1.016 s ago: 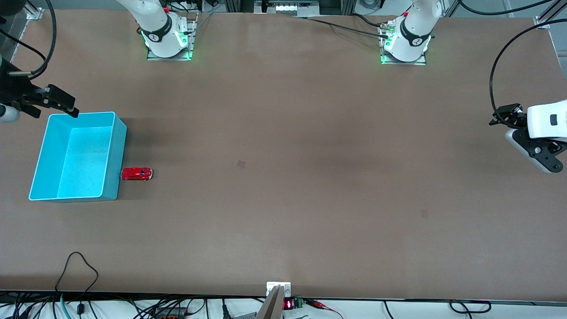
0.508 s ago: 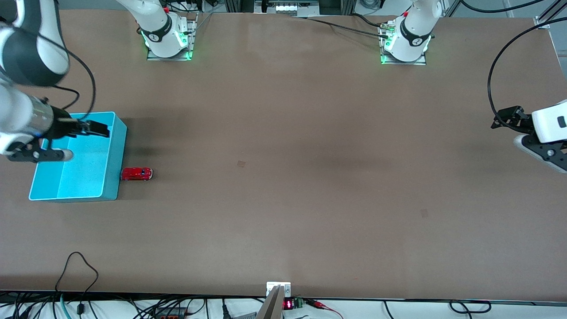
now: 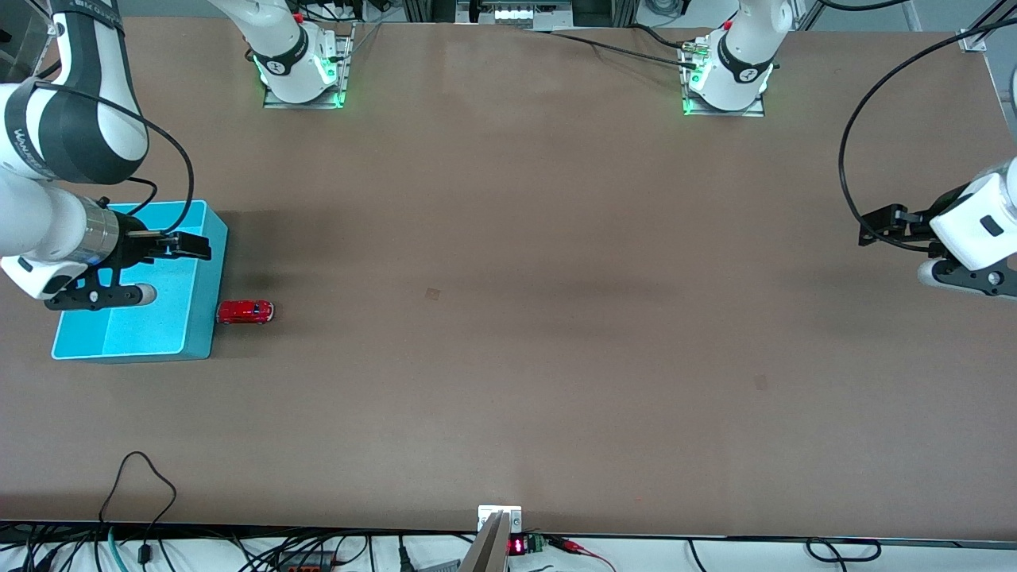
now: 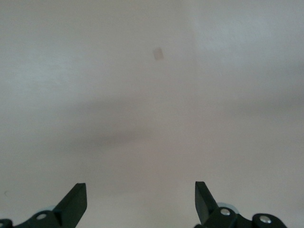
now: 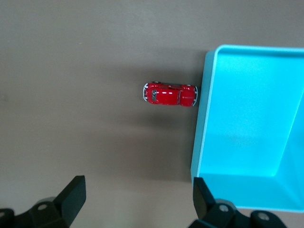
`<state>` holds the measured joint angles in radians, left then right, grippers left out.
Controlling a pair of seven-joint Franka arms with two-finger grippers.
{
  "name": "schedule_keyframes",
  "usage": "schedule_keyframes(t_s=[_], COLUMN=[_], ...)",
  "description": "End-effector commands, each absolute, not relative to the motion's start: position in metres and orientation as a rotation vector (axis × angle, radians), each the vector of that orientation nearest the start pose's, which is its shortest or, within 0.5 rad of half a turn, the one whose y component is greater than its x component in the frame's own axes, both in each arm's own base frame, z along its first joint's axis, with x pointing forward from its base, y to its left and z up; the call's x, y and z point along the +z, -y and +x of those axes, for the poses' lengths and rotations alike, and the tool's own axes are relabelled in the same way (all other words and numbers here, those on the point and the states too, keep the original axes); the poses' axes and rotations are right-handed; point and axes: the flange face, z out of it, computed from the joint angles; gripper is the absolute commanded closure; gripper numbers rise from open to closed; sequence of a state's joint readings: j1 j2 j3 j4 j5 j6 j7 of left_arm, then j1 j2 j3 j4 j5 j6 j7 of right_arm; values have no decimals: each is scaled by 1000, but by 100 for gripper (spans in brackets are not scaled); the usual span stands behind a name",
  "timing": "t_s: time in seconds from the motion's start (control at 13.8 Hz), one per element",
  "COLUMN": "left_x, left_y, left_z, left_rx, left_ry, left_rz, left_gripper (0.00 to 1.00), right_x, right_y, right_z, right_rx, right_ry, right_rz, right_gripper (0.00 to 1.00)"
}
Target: Wind red beetle toy and store in blue box
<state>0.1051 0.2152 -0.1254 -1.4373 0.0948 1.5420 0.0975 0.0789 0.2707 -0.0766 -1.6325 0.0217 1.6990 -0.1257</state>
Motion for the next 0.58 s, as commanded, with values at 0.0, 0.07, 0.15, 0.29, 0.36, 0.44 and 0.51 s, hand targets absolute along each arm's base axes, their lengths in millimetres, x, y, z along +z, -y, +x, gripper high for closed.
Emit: schedule_keyframes(t_s=[0.0,0.07,0.15,0.29,0.36,0.44,0.51], left_x=[570,573,579,579,577,576,578], left_y=[-10,-11,-2,-3,-7,-7,-8], left_z=[585,573,563,560,560,559,558], left_rx=[22,-60,-116,-99,-80,-55,-35], left_ry=[-54,-36,-49,-42,-35,-38,-51], left_rz=[-3154,-3201,-3200,-3201,-3202,-3194,-3161], left_gripper=[0,0,0,0,0,0,0], right_x=[429,425,416,396,389,378,370], right_y=[-4,-5,-6,-8,-10,-11,-9], right_z=[631,634,636,640,641,644,646], right_rx=[296,284,291,328,336,337,333], right_ry=[342,363,377,408,446,493,564], right_rz=[-3073,-3072,-3070,-3060,-3050,-3038,-3016], right_gripper=[0,0,0,0,0,0,0])
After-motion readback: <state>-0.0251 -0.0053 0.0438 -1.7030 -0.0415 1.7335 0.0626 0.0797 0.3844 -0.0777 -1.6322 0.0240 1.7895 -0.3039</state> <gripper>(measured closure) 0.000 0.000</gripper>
